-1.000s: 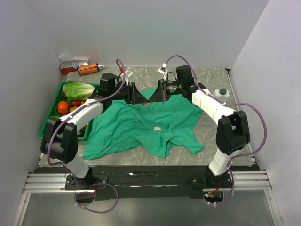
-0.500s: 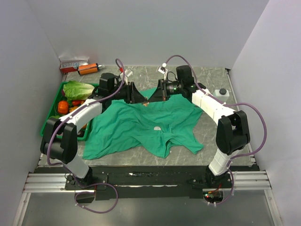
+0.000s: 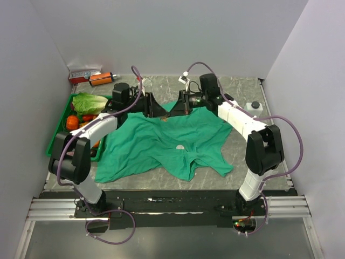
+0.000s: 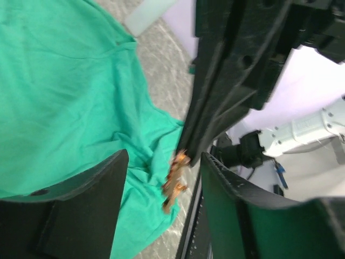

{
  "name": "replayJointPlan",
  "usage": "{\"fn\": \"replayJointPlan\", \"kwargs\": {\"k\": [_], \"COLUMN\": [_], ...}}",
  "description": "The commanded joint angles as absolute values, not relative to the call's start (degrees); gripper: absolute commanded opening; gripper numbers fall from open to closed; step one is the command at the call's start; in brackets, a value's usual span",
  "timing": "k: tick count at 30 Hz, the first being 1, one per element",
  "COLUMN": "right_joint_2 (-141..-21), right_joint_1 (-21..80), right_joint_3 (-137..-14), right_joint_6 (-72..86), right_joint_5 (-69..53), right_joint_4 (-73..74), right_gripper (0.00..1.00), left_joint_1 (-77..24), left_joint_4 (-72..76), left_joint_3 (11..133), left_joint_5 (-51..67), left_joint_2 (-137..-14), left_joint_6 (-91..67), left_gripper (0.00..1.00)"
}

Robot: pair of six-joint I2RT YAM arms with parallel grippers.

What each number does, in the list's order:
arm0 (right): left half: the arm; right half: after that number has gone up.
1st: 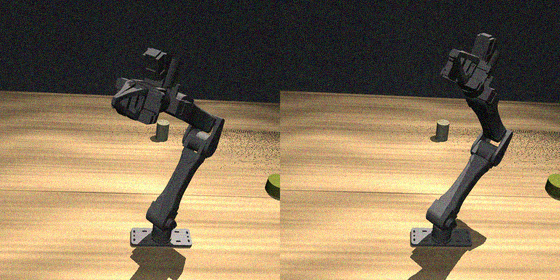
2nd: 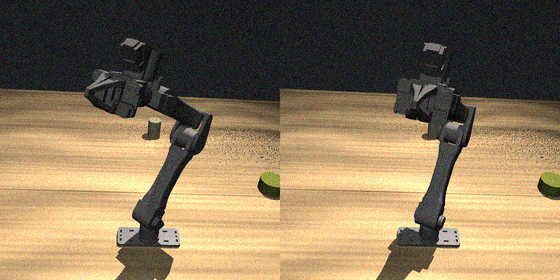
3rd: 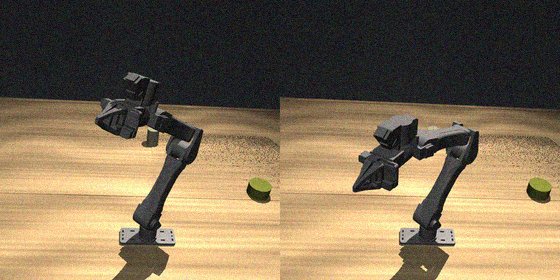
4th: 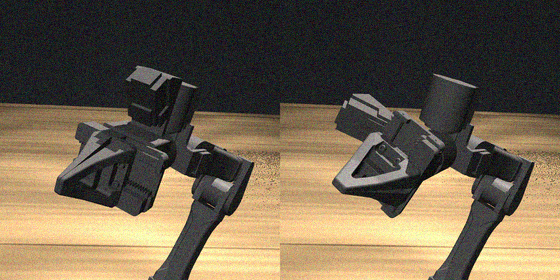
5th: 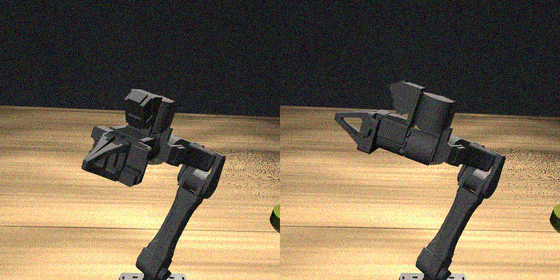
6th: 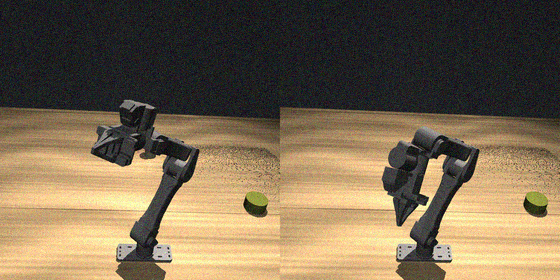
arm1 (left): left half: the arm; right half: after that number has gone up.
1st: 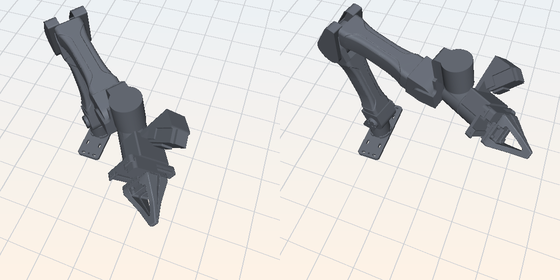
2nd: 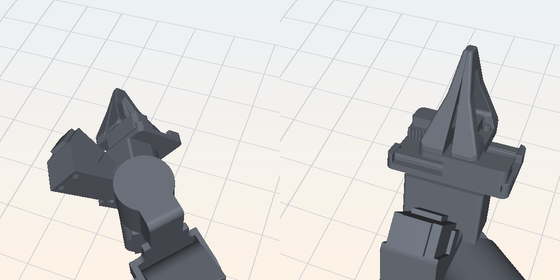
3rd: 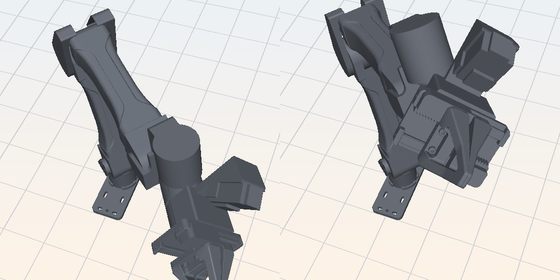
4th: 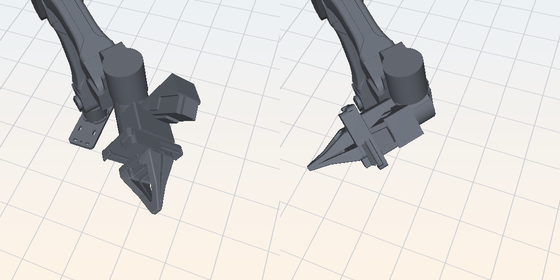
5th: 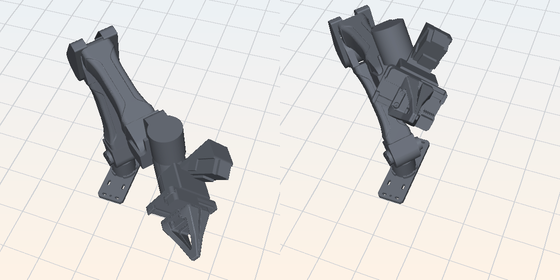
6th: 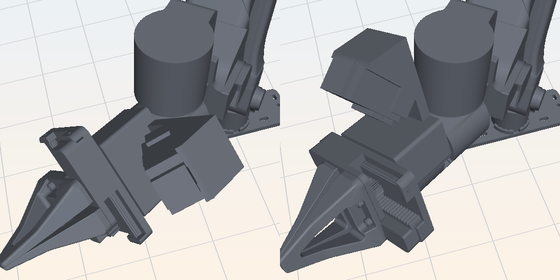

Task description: Remove the brooch from the garment

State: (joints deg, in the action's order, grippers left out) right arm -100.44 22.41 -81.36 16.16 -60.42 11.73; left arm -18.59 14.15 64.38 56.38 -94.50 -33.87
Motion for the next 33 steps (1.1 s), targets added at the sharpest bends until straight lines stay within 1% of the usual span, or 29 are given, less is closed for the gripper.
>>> {"fn": "replayJointPlan", "kwargs": {"k": [1,2,6,9,12,14,15,17,19,20,24,25,27,29,30,32,33], "right_joint_2": [-100.4,-100.5,-101.1,-101.7,-102.3,-102.5,-102.6,-102.7,-102.8,-103.4,-105.2,-105.4,-105.7,-105.4,-105.2,-104.7,-104.3], "right_joint_1": [24.0,24.0,23.9,23.8,23.7,23.8,23.7,23.8,23.6,23.6,23.1,22.9,22.5,21.6,21.4,21.0,20.8], "right_joint_3": [-85.1,-85.3,-86.2,-86.9,-87.9,-88.3,-88.8,-89.4,-90.7,-91.2,-94.8,-95.2,-95.1,-94.3,-93.6,-93.3,-93.3], "right_joint_6": [15.6,15.7,16.3,16.4,15.9,15.0,15.0,14.6,14.1,13.7,12.7,12.0,12.0,13.3,13.5,12.5,11.9], "right_joint_5": [-63.4,-63.5,-63.6,-63.8,-64.2,-64.2,-64.2,-64.5,-65.0,-65.2,-66.4,-66.3,-66.0,-65.7,-65.7,-65.7,-65.4], "right_joint_4": [10.6,10.7,10.2,9.9,10.1,10.5,10.5,10.4,10.1,10.5,11.7,12.0,11.9,11.0,10.5,11.3,12.3], "right_gripper": [0.00,0.00,0.00,0.00,0.00,0.00,0.00,0.00,0.00,0.00,0.00,0.00,0.00,0.00,0.00,0.00,0.00], "left_joint_1": [-17.1,-15.7,-11.3,-8.0,-6.7,-6.7,-6.8,-6.9,-7.1,-7.6,-8.7,-8.7,-8.2,-7.8,-7.7,-7.6,-7.5], "left_joint_4": [20.5,19.7,12.1,3.9,-3.8,-3.2,1.4,5.2,3.0,1.4,-6.1,-7.6,-7.6,-6.5,-6.6,-6.2,-5.9], "left_joint_3": [64.6,64.9,70.9,75.3,75.9,74.4,71.8,69.4,68.7,69.1,72.4,72.9,73.9,75.5,78.6,82.1,85.4], "left_joint_5": [62.8,63.9,66.3,67.0,66.7,66.5,66.7,66.6,65.7,65.6,62.8,61.4,54.1,46.3,38.5,31.0,25.6], "left_joint_2": [-91.7,-90.7,-87.3,-86.7,-86.0,-85.5,-85.0,-84.8,-85.1,-85.4,-87.9,-88.3,-89.6,-91.0,-93.0,-95.8,-98.9], "left_joint_6": [-34.5,-33.8,-28.0,-22.3,-16.2,-17.7,-19.5,-22.7,-19.9,-16.0,-7.9,-7.0,-6.7,-6.6,-6.1,-4.8,-4.6], "left_gripper": [0.66,0.68,0.72,0.72,0.70,0.69,0.69,0.68,0.68,0.68,0.66,0.65,0.59,0.58,0.59,0.63,0.63]}}
